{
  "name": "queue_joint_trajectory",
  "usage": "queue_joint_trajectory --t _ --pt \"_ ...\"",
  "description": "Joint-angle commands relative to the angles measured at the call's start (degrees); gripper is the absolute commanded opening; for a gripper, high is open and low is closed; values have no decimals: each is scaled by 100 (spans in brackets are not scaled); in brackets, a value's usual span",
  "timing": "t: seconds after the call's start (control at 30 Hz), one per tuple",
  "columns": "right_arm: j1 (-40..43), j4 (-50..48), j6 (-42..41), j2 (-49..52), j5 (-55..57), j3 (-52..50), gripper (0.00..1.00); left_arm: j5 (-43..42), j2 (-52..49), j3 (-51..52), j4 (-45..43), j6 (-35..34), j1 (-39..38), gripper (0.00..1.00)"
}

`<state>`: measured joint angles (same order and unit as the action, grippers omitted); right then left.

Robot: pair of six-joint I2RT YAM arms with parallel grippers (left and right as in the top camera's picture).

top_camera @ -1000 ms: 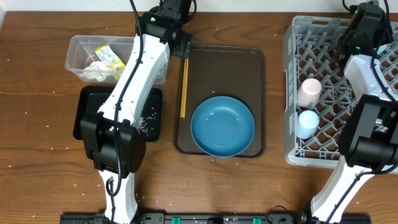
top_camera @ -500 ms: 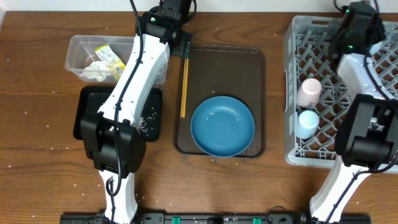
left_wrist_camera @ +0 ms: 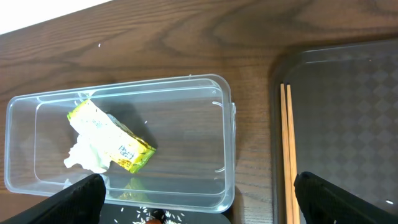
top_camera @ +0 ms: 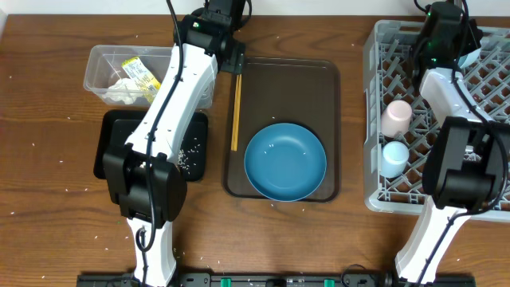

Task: Sort waste into correct bins and load items into the dishwasher rack
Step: 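Lower the bowl into the rack slots with the right gripper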

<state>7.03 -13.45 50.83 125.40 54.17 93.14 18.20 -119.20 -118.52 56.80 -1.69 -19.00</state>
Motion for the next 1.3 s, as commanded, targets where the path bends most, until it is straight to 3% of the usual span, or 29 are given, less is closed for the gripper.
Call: queue_joint_trajectory --t 0.0,0.47,1.07,1.27 --pt "42 -267 570 103 420 13 1 74 -44 22 15 -55 7 98" --pt "22 63 647 105 326 11 1 74 -44 22 15 -55 7 98" --pt "98 -195 645 105 531 13 1 74 -44 22 15 -55 7 98" --pt "35 275 407 105 269 11 1 74 -44 22 15 -55 7 98"
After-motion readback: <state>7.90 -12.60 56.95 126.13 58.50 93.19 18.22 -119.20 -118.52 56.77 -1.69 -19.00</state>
